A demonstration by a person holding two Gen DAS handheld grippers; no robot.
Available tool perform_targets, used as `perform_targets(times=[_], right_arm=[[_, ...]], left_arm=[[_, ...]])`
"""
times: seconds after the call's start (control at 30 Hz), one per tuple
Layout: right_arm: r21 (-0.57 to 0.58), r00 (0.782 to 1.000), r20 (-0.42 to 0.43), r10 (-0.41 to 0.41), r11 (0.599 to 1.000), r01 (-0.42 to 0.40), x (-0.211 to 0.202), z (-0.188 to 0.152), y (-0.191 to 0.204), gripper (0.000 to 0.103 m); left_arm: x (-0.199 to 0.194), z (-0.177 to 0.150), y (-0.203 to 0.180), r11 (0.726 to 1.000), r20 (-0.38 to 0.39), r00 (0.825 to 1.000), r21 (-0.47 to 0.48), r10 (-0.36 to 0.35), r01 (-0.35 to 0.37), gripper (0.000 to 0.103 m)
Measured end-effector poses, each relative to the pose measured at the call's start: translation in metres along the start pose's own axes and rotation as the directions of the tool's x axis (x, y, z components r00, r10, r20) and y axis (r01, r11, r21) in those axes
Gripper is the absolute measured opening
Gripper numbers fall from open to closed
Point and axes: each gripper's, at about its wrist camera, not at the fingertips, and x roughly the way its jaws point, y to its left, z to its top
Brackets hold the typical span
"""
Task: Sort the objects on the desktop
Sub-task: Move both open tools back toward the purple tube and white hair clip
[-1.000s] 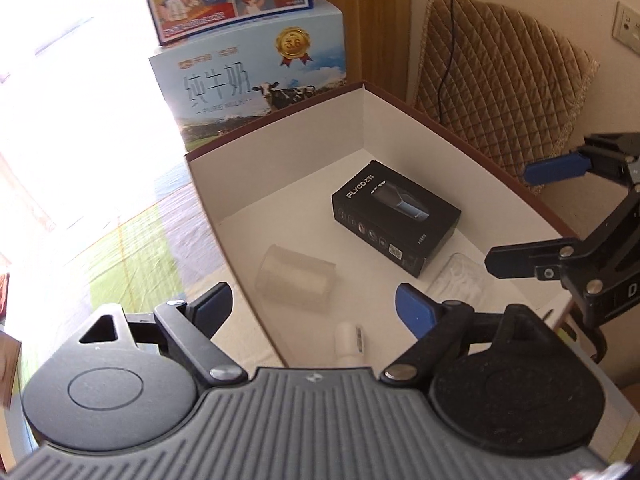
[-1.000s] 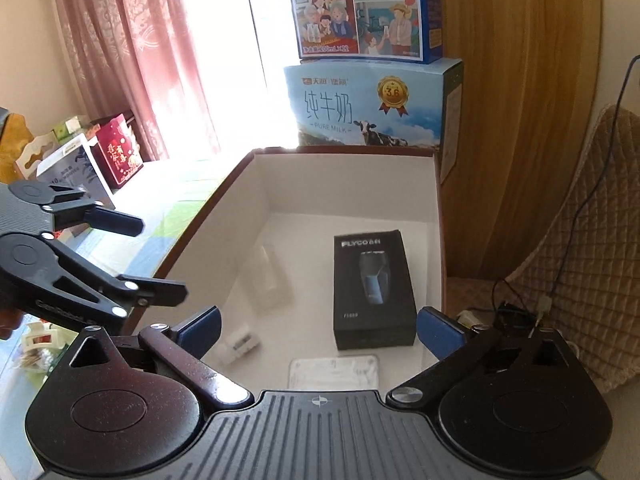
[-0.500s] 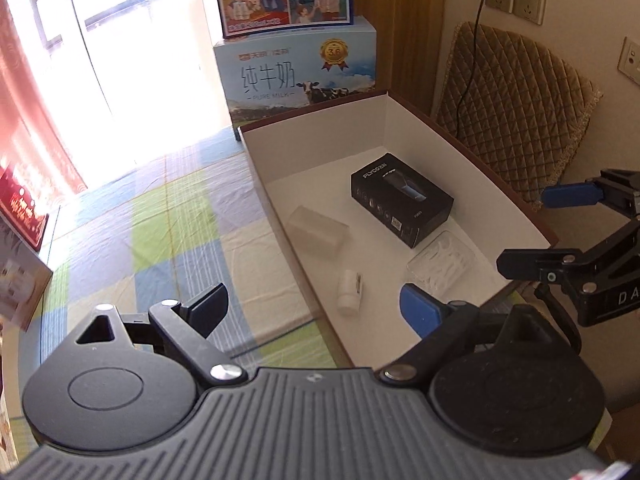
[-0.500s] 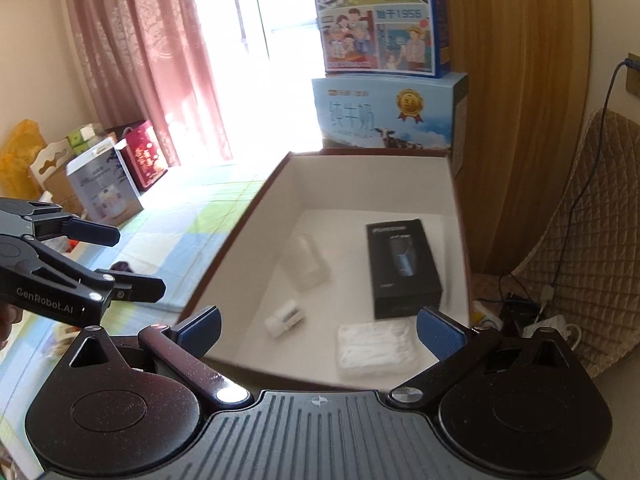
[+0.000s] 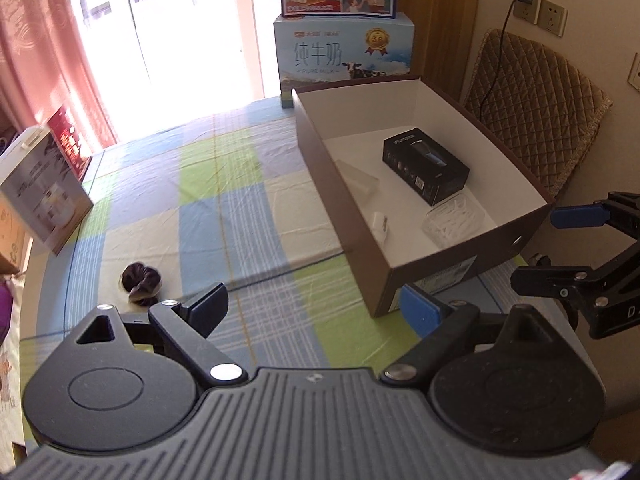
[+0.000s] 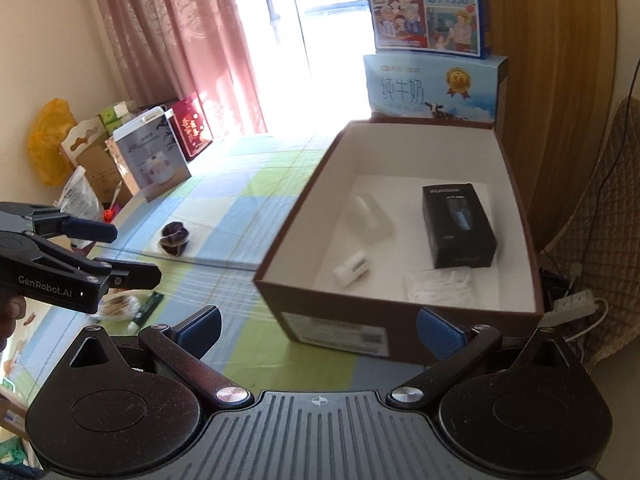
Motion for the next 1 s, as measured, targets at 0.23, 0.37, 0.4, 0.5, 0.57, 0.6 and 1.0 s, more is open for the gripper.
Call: perform_targets(times=[0.23,0.37,0.4,0.5,0.57,0.6,1.0], right_arm=[[-0.002,0.999,-0.028,0.035,0.999,-0.035,0.003,-0.012,0.027,0.101],[-0.017,0.996,-0.062,0.062,0.998,-0.063,0.009,-0.020,0.042,0.101],[-0.020,0.995,-0.069,0.069,0.997,-0.070,0.011,-0.021,0.046,0.101],[-0.023,0.992,-0.089,0.091,0.995,-0.093,0.016,-0.024,0.055,0.101],[-0.030,0.989,-0.100,0.108,0.993,-0.111,0.019,-0.025,0.063,0.101],[-0.037,0.988,-0.104,0.113,0.992,-0.118,0.021,-0.025,0.067,0.101],[-0.081,0.971,-0.152,0.187,0.976,-0.201,0.047,-0.026,0.111,0.101]], left_arm=[[-0.018,-0.028,0.019,0.998,-0.007,1.000,-0.050,0.030,-0.030,0.091],[-0.028,-0.046,0.030,0.995,-0.026,0.998,-0.078,0.053,-0.055,0.091],[-0.030,-0.050,0.033,0.995,-0.031,0.998,-0.086,0.055,-0.058,0.091],[-0.035,-0.061,0.043,0.991,-0.049,0.997,-0.110,0.067,-0.072,0.091],[-0.039,-0.069,0.049,0.989,-0.059,0.995,-0.124,0.075,-0.082,0.091],[-0.041,-0.072,0.052,0.988,-0.062,0.995,-0.130,0.081,-0.088,0.091],[-0.061,-0.103,0.094,0.961,-0.098,0.984,-0.218,0.151,-0.170,0.091]])
